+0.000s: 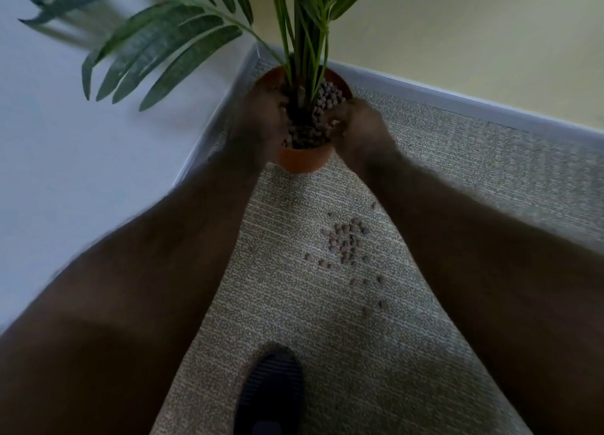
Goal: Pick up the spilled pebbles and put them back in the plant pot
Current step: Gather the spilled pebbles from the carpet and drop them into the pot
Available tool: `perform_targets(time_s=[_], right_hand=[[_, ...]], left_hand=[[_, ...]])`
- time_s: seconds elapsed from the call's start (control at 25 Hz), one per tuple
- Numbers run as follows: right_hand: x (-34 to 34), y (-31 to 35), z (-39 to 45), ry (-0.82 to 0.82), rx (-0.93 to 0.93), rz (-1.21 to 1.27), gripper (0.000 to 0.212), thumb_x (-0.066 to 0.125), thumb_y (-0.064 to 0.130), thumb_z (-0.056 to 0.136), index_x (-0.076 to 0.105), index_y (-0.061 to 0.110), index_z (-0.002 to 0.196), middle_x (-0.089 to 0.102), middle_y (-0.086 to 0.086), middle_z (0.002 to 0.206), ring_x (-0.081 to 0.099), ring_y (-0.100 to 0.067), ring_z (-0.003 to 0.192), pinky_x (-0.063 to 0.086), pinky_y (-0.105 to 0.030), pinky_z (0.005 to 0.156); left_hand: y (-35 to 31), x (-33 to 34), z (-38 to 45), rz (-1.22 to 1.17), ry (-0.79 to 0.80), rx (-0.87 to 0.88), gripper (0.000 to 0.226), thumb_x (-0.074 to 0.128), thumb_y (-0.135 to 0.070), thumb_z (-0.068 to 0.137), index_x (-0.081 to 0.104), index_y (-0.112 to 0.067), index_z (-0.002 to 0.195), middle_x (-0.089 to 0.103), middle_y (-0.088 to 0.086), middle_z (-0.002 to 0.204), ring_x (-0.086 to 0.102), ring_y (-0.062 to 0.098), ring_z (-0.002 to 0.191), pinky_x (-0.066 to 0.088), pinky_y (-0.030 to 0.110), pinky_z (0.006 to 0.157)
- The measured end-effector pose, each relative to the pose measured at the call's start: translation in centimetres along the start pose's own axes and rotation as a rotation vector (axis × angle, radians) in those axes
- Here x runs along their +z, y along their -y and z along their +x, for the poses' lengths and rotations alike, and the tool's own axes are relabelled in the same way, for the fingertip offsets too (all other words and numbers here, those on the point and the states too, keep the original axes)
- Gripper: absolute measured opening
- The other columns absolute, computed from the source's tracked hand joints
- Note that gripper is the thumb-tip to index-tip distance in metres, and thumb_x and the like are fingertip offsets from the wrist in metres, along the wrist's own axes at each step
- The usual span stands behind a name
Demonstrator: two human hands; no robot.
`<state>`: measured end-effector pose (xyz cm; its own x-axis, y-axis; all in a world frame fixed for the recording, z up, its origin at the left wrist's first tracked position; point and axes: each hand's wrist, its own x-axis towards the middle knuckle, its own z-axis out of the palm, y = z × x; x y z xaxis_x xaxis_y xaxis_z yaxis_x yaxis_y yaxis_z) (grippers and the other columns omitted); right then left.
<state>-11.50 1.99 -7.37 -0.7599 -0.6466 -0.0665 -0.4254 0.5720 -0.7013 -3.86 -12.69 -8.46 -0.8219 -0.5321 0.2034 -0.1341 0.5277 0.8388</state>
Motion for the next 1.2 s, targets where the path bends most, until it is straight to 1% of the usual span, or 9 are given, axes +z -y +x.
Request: perform_targets(time_s=[0.08,0.12,0.32,0.4,0.52,0.8,0.96,1.08,1.2], right_hand=[[-0.8,-2.4,-2.0,-0.059,0.003,-0.058,0.024,0.06,0.014,0.09,0.068,0.018,0.113,0.059,-0.003,0.122,0.062,-0.018,0.105,0.045,-0.01,0.08],[-1.1,-4.0,-3.1,-0.07,0.021,-0.088,0.023,0.061,0.013,0.09,0.068,0.021,0.111,0.058,-0.004,0.123,0.063,-0.016,0.102,0.045,-0.015,0.081],[0.3,-13.0,-11.7,0.216,0.405,-0.064,0.027,0.07,0.018,0.086,0.067,0.011,0.112,0.069,-0.009,0.108,0.066,-0.022,0.09,0.052,-0.022,0.076],[2.1,-15.3,-15.5,0.412,0.54,-0.012,0.041,0.069,0.019,0.087,0.059,0.005,0.125,0.059,-0.02,0.128,0.058,-0.036,0.116,0.051,-0.04,0.097],[4.3,-16.4,-19.9,0.343,0.395,-0.243,0.07,0.073,0.041,0.079,0.046,0.02,0.14,0.042,-0.011,0.142,0.042,-0.034,0.129,0.039,-0.039,0.11],[6.7,-15.7,-22.8,0.439,0.422,-0.335,0.098,0.074,0.058,0.068,0.029,0.024,0.148,0.02,-0.01,0.155,0.022,-0.034,0.14,0.032,-0.045,0.115],[8.0,-15.4,-23.4,0.399,0.448,-0.324,0.076,0.071,0.042,0.078,0.035,0.022,0.142,0.03,-0.012,0.144,0.034,-0.033,0.131,0.04,-0.043,0.107],[8.4,-15.2,-22.8,0.322,0.449,-0.311,0.033,0.04,0.043,0.096,0.047,0.023,0.122,0.047,-0.01,0.126,0.051,-0.029,0.113,0.04,-0.038,0.088],[8.9,-15.4,-22.0,0.289,0.429,-0.301,0.031,0.036,0.048,0.094,0.05,0.025,0.11,0.056,-0.008,0.112,0.056,-0.029,0.103,0.038,-0.037,0.083]], left_hand=[[0.8,-0.5,-1.2,0.307,-0.064,0.122,0.022,0.047,-0.013,0.083,0.062,-0.018,0.097,0.066,0.006,0.11,0.056,0.01,0.089,0.045,0.01,0.073],[1.3,-0.7,-2.1,0.397,-0.058,0.143,0.021,0.047,-0.015,0.081,0.063,-0.017,0.093,0.066,0.005,0.107,0.056,0.011,0.086,0.038,0.007,0.066],[4.4,2.1,-9.3,0.395,0.256,-0.007,0.017,0.053,-0.008,0.079,0.064,-0.01,0.093,0.063,0.012,0.097,0.06,0.027,0.086,0.049,0.033,0.076],[5.7,3.5,-12.4,0.462,0.529,-0.056,0.03,0.057,-0.007,0.081,0.061,-0.009,0.11,0.06,0.014,0.108,0.058,0.027,0.098,0.047,0.033,0.085],[6.4,5.5,-14.7,0.599,0.82,-0.115,0.04,0.061,-0.017,0.081,0.054,-0.009,0.12,0.053,0.016,0.12,0.055,0.031,0.11,0.047,0.038,0.094],[3.5,9.1,-17.6,0.766,0.992,-0.183,0.057,0.071,-0.025,0.077,0.043,-0.014,0.125,0.039,0.012,0.134,0.044,0.033,0.123,0.048,0.048,0.097],[2.5,9.8,-18.2,0.798,0.975,-0.198,0.052,0.065,-0.022,0.083,0.041,-0.012,0.128,0.038,0.014,0.134,0.042,0.035,0.124,0.047,0.053,0.098],[2.2,9.8,-18.1,0.779,0.965,-0.217,0.037,0.055,-0.019,0.089,0.044,-0.014,0.124,0.039,0.013,0.133,0.042,0.034,0.124,0.045,0.054,0.099],[1.8,10.3,-18.2,0.774,0.968,-0.192,0.033,0.045,-0.022,0.094,0.048,-0.015,0.127,0.039,0.012,0.137,0.039,0.032,0.129,0.042,0.053,0.103]])
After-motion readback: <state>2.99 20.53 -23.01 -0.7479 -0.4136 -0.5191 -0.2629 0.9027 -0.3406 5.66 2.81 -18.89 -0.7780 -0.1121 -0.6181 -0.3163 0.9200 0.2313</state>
